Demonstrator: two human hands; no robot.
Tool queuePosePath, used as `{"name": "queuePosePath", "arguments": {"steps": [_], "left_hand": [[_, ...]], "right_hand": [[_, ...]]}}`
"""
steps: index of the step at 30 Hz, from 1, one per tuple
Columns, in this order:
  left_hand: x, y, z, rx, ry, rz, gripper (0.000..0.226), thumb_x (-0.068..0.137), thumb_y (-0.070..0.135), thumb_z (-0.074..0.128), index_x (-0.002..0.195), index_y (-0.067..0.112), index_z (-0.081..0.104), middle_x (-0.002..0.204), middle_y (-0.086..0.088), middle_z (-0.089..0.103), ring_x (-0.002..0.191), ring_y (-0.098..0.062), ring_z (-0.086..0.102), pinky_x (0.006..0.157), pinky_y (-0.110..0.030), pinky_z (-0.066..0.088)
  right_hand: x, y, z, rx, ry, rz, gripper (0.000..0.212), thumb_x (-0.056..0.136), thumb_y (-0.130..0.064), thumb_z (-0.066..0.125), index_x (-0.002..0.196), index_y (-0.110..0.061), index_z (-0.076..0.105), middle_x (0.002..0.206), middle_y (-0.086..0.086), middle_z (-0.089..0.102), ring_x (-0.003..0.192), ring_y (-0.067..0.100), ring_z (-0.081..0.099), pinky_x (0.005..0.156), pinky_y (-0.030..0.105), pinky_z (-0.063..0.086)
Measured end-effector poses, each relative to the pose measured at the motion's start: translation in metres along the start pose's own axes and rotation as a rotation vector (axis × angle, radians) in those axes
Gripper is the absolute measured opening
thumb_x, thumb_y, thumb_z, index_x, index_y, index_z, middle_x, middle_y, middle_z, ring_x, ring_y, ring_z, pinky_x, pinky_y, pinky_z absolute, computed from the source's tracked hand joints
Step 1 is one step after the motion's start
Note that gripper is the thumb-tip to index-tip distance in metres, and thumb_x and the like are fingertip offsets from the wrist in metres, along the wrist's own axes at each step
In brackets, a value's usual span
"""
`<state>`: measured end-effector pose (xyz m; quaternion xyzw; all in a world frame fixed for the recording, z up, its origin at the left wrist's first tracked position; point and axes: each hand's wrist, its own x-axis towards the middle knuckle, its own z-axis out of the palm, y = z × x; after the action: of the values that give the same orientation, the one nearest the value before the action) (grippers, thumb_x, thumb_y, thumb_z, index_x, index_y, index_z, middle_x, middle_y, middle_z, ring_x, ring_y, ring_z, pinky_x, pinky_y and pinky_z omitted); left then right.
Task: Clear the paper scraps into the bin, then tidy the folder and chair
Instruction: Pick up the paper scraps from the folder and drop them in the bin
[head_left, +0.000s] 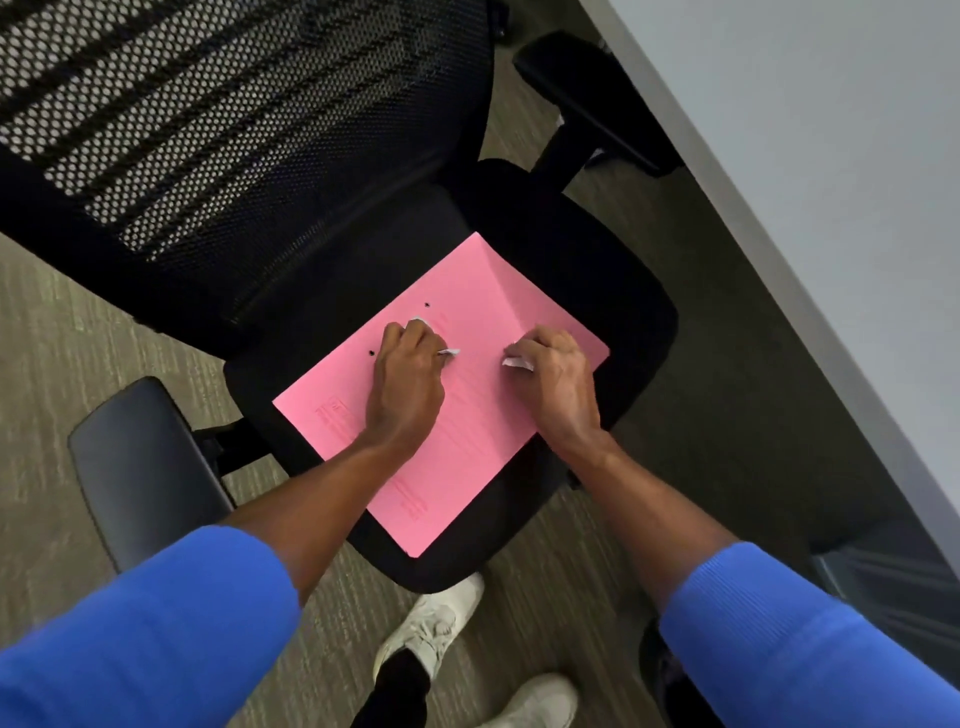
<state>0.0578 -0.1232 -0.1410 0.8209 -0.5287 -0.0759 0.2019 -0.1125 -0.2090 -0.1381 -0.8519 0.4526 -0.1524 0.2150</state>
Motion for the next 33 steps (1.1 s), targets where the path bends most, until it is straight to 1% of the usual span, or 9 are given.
{"name": "queuePosePath", "arguments": {"steps": [8,13,17,19,23,25,27,30,33], "left_hand": [[-0.016,0.018,0.005,-0.020,0.013,0.062,0.016,0.089,-0.004,0.077,0.105,-0.003,0.078,0.101,-0.017,0.072,0.099,-0.031,0.065,0.079,-0.039,0.061],[-0.047,0.062,0.014,-0.189,0.035,0.110,0.006,0.094,-0.001,0.072,0.088,0.001,0.074,0.090,-0.013,0.066,0.092,-0.030,0.059,0.076,-0.024,0.037],[-0.086,0.116,0.028,-0.344,-0.041,0.139,0.008,0.094,0.004,0.073,0.087,0.008,0.072,0.088,-0.006,0.063,0.090,-0.023,0.055,0.076,-0.021,0.030],[-0.106,0.142,0.036,-0.418,-0.094,0.177,0.007,0.094,0.007,0.074,0.088,0.010,0.073,0.088,-0.003,0.063,0.089,-0.022,0.057,0.077,-0.021,0.033],[-0.142,0.185,0.056,-0.456,-0.194,0.194,0.013,0.089,0.005,0.076,0.081,0.009,0.067,0.085,0.004,0.055,0.082,-0.017,0.054,0.074,-0.013,0.035],[-0.160,0.201,0.072,-0.407,-0.234,0.152,0.010,0.085,0.003,0.076,0.081,0.005,0.068,0.084,-0.003,0.060,0.078,-0.026,0.061,0.074,-0.028,0.047],[-0.177,0.215,0.087,-0.419,-0.301,0.077,0.010,0.089,0.016,0.078,0.093,0.007,0.079,0.090,-0.009,0.073,0.084,-0.029,0.071,0.079,-0.042,0.057],[-0.208,0.228,0.115,-0.511,-0.435,-0.035,0.017,0.091,0.030,0.082,0.103,0.018,0.082,0.096,-0.003,0.081,0.091,-0.019,0.076,0.084,-0.035,0.062],[-0.240,0.247,0.139,-0.691,-0.563,-0.100,0.011,0.093,0.010,0.079,0.102,0.004,0.080,0.098,-0.006,0.081,0.088,-0.003,0.077,0.083,-0.019,0.061]], "right_hand": [[-0.102,0.026,-0.025,0.193,0.193,0.304,0.030,0.083,0.002,0.078,0.109,-0.013,0.083,0.105,0.001,0.073,0.091,0.017,0.070,0.081,0.027,0.057],[-0.177,0.037,-0.036,0.306,0.185,0.541,0.031,0.085,0.002,0.076,0.108,-0.016,0.083,0.107,0.000,0.076,0.088,0.010,0.069,0.083,0.027,0.054],[-0.238,0.050,-0.034,0.331,0.101,0.874,0.025,0.095,-0.008,0.072,0.118,-0.015,0.080,0.110,0.003,0.080,0.094,0.013,0.069,0.072,0.009,0.039],[-0.268,0.057,-0.029,0.351,0.099,0.967,0.021,0.096,-0.013,0.072,0.115,-0.011,0.080,0.108,0.006,0.079,0.094,0.019,0.072,0.067,0.012,0.038],[-0.319,0.072,-0.025,0.374,0.118,1.168,0.018,0.096,-0.017,0.072,0.107,-0.004,0.079,0.105,0.015,0.079,0.098,0.030,0.075,0.081,0.033,0.053],[-0.338,0.079,-0.030,0.339,0.225,1.128,0.009,0.091,-0.009,0.077,0.097,-0.004,0.081,0.097,0.013,0.080,0.090,0.019,0.075,0.085,0.025,0.055],[-0.358,0.088,-0.035,0.324,0.372,1.072,0.010,0.085,-0.009,0.079,0.091,-0.015,0.083,0.092,0.003,0.081,0.083,0.009,0.073,0.086,0.018,0.056],[-0.388,0.108,-0.039,0.314,0.358,1.145,0.012,0.089,-0.018,0.076,0.098,-0.019,0.083,0.103,0.006,0.081,0.093,0.026,0.078,0.092,0.045,0.061],[-0.417,0.132,-0.032,0.302,0.341,1.214,0.015,0.087,-0.019,0.078,0.100,-0.012,0.084,0.110,0.016,0.079,0.103,0.035,0.075,0.093,0.053,0.060]]}}
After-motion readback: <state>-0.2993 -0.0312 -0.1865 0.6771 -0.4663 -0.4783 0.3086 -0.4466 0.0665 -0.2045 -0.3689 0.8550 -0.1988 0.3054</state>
